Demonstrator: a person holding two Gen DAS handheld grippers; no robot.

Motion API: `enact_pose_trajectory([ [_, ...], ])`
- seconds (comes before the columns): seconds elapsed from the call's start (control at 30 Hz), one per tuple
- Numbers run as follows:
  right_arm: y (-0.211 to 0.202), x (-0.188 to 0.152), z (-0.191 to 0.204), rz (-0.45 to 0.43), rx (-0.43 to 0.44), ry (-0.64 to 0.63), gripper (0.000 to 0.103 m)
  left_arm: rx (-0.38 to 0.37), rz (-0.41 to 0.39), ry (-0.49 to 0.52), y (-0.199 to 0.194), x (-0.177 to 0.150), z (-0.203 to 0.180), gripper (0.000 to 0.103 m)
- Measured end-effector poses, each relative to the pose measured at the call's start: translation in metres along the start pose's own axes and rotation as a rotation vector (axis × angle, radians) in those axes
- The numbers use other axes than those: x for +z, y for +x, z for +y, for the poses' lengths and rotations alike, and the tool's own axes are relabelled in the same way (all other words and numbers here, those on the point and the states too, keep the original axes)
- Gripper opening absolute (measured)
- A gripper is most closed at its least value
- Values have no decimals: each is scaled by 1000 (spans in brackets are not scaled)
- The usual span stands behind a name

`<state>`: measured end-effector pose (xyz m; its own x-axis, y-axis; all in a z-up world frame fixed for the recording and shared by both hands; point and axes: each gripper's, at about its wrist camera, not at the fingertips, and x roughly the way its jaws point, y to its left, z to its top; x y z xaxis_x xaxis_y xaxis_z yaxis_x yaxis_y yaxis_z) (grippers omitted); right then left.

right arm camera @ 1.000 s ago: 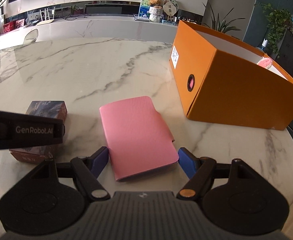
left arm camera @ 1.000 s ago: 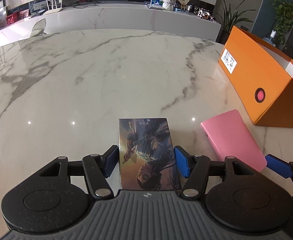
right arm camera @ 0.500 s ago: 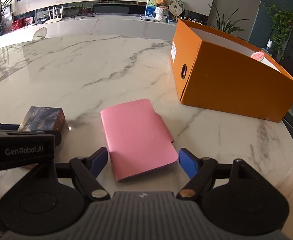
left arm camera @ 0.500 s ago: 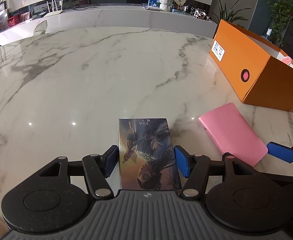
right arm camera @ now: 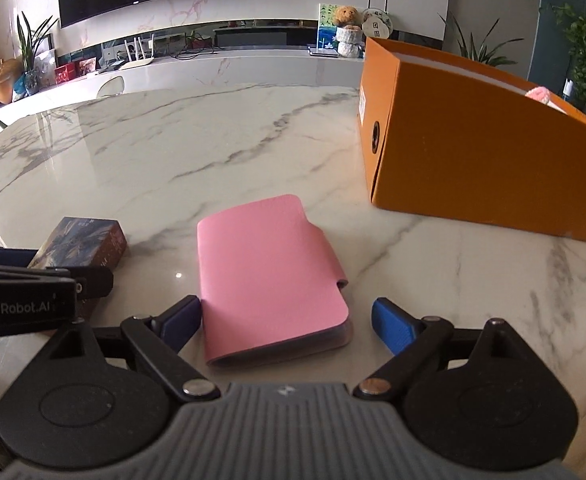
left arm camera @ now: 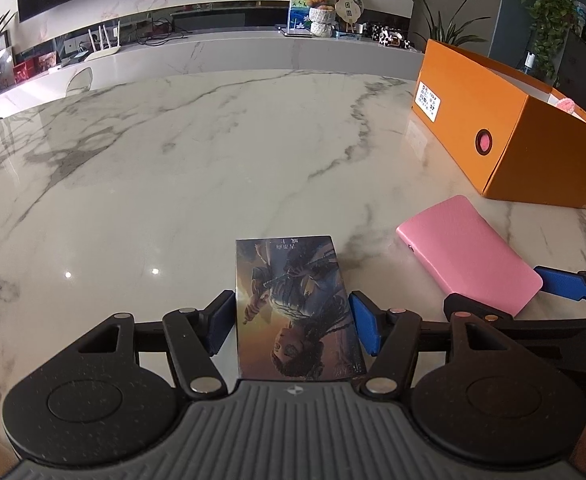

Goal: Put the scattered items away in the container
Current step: 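Push the right tool fingers around the pink wallet edge and close them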

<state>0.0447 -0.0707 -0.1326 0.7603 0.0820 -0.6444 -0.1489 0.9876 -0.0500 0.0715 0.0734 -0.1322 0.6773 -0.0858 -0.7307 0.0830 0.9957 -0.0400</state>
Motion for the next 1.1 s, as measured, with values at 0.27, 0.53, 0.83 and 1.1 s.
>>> enact_pose_trajectory([
  [0.27, 6, -4, 0, -11, 11, 11, 82, 14, -10, 15, 1, -2, -2, 71],
  [0.53, 4, -5, -4, -29, 21, 39, 80, 8, -17, 2, -1, -3, -1, 70],
  [0.83, -5, -4, -10, -56, 30, 80, 79, 13, -30, -27, -7, -3, 3, 69],
  [1.1, -19, -2, -19, -110, 31, 129, 78, 13, -58, -44, -20, -3, 3, 69],
])
